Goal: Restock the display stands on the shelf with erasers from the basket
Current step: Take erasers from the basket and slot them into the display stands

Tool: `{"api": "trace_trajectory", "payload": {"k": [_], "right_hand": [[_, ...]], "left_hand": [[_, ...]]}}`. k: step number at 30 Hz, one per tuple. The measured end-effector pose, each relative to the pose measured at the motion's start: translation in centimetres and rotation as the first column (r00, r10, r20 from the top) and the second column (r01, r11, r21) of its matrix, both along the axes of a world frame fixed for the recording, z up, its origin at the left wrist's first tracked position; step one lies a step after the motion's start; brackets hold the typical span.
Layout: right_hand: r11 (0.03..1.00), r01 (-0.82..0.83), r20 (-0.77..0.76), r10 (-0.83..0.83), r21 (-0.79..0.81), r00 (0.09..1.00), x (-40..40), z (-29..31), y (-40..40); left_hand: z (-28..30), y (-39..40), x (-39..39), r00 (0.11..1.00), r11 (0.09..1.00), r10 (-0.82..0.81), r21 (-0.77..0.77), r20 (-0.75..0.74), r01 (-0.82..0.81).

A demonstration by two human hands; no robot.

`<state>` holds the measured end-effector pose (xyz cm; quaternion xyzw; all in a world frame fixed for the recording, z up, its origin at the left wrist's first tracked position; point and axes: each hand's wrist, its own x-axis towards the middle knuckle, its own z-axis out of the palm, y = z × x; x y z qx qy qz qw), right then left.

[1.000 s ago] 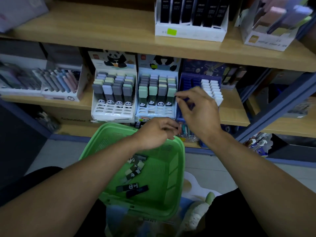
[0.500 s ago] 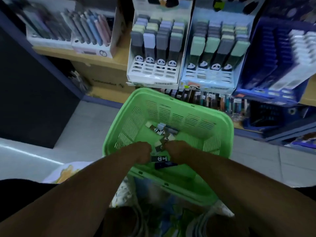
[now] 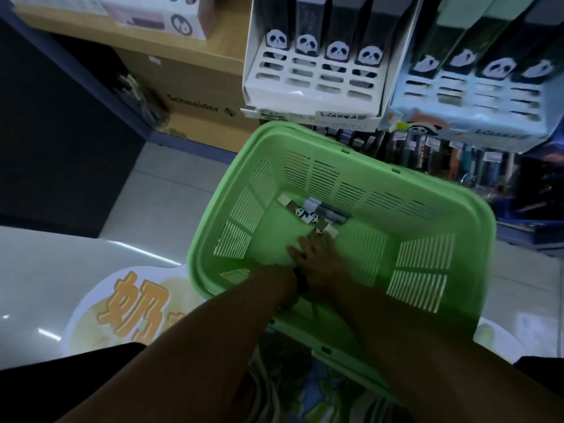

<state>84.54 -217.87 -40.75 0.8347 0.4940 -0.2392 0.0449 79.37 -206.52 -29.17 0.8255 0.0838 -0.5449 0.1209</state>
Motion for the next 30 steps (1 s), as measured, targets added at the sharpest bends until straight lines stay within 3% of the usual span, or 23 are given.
{"api": "trace_trajectory", "payload": {"k": [8, 16, 19, 22, 26, 30], "right_hand": [[0.992, -0.002, 0.003, 0.003, -0.123, 1.000, -0.4, 0.2, 0.2], [1.000, 0.004, 0.066, -0.003, -0.007, 0.998, -0.9, -0.2, -0.5], [0.990, -0.081, 0.126, 0.066, 0.118, 0.990, -0.7, -0.4, -0.4], [0.978, -0.109, 0.064, 0.099, 0.175, 0.993, -0.2, -0.6, -0.5], [0.993, -0.044, -0.062, 0.051, 0.108, 0.997, 0.5, -0.1, -1.0], [0.998, -0.037, -0.027, 0.035, -0.053, 0.999, 1.6, -0.2, -2.4]], "left_hand": [[0.2, -0.2, 0.4, 0.999, 0.999, 0.049, -0.024, -0.015, -0.049], [-0.3, -0.7, 0.3, 0.998, 0.999, 0.047, -0.021, -0.051, -0.048], [-0.7, -1.0, 0.1, 0.996, 1.000, 0.025, -0.013, -0.088, -0.026], [-0.6, -1.1, 0.1, 0.996, 0.999, 0.041, -0.013, -0.085, -0.042], [-0.2, -1.1, 0.2, 0.995, 0.996, 0.084, -0.019, -0.051, -0.085], [-0.7, -1.4, 0.2, 0.989, 0.989, 0.146, 0.034, -0.033, -0.144]]}}
